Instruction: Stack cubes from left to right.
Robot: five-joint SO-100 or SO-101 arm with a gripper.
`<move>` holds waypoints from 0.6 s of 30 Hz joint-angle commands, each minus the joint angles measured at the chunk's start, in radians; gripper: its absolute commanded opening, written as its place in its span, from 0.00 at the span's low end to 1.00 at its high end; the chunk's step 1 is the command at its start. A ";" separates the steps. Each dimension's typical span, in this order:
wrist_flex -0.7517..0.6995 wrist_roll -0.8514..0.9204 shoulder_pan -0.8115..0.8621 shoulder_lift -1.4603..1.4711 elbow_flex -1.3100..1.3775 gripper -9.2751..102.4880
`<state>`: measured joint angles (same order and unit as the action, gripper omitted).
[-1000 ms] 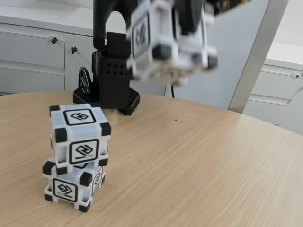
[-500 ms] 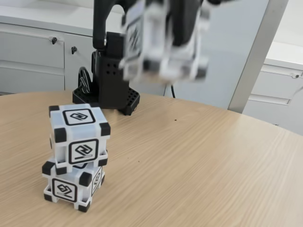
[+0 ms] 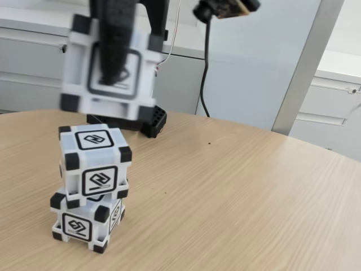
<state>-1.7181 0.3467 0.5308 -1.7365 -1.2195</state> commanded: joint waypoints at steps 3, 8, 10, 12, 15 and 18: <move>-0.008 0.035 0.040 -0.008 0.035 0.22; -0.008 0.051 0.044 -0.006 0.034 0.22; -0.008 0.046 0.044 -0.005 0.032 0.22; -0.008 0.040 0.044 -0.005 0.026 0.22; -0.008 0.051 0.044 -0.012 -0.029 0.22; -0.008 0.064 0.043 -0.023 -0.101 0.22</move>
<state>-1.7181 0.4004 0.5676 -1.7380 -1.2977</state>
